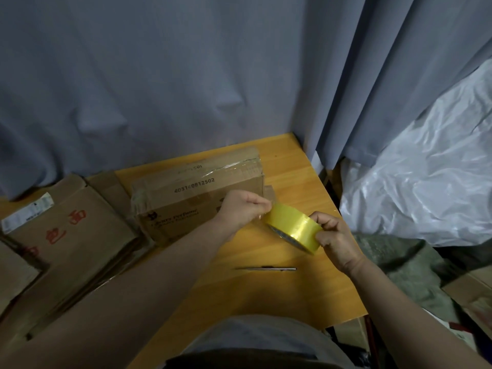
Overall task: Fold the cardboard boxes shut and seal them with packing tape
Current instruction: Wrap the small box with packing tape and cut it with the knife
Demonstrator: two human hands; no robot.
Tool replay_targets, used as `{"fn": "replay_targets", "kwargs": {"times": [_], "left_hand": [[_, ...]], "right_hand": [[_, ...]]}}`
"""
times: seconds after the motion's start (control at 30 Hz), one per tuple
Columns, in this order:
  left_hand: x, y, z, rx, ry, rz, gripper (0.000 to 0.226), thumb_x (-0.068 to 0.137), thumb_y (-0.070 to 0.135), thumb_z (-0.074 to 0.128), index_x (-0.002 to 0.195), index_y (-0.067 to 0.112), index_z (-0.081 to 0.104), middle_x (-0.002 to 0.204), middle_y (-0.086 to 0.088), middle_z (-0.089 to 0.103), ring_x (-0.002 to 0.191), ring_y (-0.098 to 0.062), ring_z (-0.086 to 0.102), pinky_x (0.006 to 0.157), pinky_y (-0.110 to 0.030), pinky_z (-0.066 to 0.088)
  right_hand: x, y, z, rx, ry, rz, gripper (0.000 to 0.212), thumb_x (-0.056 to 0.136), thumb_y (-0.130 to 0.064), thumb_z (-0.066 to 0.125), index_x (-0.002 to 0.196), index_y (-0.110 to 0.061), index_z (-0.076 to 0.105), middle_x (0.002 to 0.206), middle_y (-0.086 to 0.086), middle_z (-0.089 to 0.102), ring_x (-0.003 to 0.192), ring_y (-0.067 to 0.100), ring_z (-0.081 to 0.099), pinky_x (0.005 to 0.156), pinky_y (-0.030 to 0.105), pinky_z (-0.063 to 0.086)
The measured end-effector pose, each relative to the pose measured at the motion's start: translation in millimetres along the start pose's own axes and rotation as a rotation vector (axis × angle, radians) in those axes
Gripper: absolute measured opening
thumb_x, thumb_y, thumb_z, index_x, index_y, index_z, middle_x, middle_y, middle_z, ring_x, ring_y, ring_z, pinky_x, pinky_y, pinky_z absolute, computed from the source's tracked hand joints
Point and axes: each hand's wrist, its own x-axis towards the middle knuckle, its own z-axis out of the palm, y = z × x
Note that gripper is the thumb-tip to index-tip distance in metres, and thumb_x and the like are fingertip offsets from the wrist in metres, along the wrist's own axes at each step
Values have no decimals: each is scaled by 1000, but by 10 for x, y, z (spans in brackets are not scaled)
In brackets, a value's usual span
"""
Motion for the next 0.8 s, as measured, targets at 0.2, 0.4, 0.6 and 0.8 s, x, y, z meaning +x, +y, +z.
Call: {"fn": "replay_targets", "kwargs": {"times": [0.2, 0.4, 0.6, 0.8], "left_hand": [[97, 86, 31, 314, 10, 167, 9, 91, 17, 62, 88, 11, 68, 93, -11, 70, 89, -26, 65, 86, -44, 54], [413, 500, -78, 596, -19, 237, 13, 96, 22, 55, 90, 15, 65, 66, 8, 57, 57, -16, 61, 55, -24, 48], [966, 960, -515, 459, 72, 175, 30, 92, 11, 60, 63, 14, 54, 35, 8, 47, 30, -2, 41, 45, -19, 39], [1300, 1030, -646, 617, 195, 179, 18, 93, 13, 54, 75, 12, 57, 58, -6, 50, 31, -9, 46, 48, -21, 38]], "right_hand": [[62, -150, 14, 24, -20, 2, 18, 48, -3, 44, 53, -16, 57, 52, 2, 40, 50, 13, 37, 50, 24, 28], [108, -456, 57, 172, -199, 30, 46, 61, -26, 66, 97, 2, 61, 85, 15, 64, 79, 26, 61, 71, 33, 51], [122, -722, 134, 129, -24, 3, 45, 75, -39, 76, 79, 3, 60, 76, 12, 59, 77, 22, 59, 77, 36, 45], [148, -825, 234, 147, -16, 26, 16, 72, -28, 70, 78, -13, 71, 79, 10, 68, 74, 28, 63, 76, 40, 51]]}}
